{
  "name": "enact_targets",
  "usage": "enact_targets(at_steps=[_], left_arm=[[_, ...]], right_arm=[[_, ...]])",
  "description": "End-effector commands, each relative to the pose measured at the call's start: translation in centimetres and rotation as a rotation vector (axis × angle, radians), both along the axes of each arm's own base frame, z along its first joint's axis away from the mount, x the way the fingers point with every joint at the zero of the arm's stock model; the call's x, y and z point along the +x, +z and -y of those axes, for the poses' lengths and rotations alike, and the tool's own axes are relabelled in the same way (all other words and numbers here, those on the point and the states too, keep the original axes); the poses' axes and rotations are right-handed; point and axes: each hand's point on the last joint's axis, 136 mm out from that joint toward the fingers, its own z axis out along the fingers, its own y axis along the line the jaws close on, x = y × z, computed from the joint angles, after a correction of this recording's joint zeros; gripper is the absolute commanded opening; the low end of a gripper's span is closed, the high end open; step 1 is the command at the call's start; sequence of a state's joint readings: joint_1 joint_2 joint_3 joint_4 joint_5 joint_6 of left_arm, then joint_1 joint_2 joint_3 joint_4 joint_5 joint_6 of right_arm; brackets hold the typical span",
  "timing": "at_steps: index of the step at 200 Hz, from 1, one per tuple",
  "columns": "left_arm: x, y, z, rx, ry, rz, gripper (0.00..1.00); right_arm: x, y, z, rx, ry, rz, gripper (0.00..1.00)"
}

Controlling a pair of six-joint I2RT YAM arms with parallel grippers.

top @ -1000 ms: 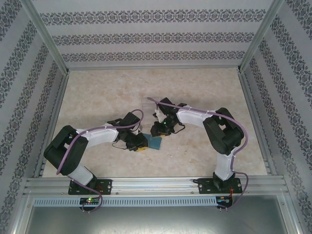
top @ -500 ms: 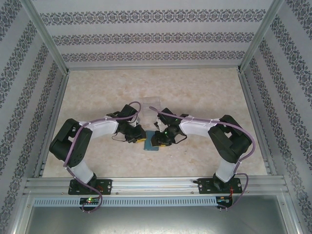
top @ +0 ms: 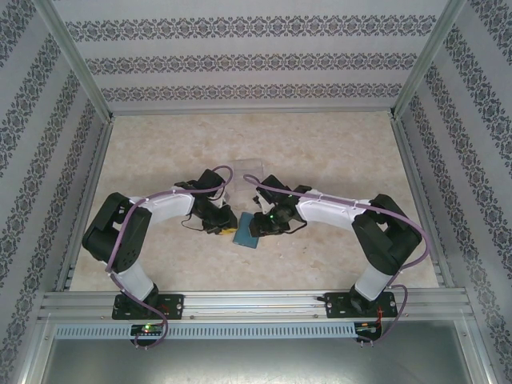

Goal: Take the credit cards out of the card holder

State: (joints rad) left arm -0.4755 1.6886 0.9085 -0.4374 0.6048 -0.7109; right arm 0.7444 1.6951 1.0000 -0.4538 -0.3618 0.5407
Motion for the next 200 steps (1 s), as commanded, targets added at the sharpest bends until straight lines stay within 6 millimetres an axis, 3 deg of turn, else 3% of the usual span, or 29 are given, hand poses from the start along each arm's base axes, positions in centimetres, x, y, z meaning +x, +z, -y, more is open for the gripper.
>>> enact_targets(at_steps=[1, 50, 98, 151, 200], left_arm=[[-1.1, 0.5, -0.2, -0.035, -0.010, -0.022, 0.19], [-2.0, 0.6, 1.1, -0.119, -0.006, -0.040, 0.19], [-1.9, 1.0, 0.2, -0.075, 0.022, -0.006, 0.19], [0.8, 2.4, 0.1, -0.023, 0.047, 0.059, 0.19], [4.0, 4.1, 0.5, -0.033, 0.102, 0.146, 0.19]], right_arm=[[1.1, 0.3, 0.7, -0.011, -0.002, 0.018, 0.41], [2.5, -0.2, -1.2, 0.089, -0.018, -0.015, 0.46], [3.1, 0.2, -3.3, 0.185, 0.007, -0.036, 0.46], [2.7, 1.7, -1.0, 0.107, 0.085, 0.047, 0.45], [2.9, 3.6, -0.1, 0.089, 0.257, 0.203, 0.44]])
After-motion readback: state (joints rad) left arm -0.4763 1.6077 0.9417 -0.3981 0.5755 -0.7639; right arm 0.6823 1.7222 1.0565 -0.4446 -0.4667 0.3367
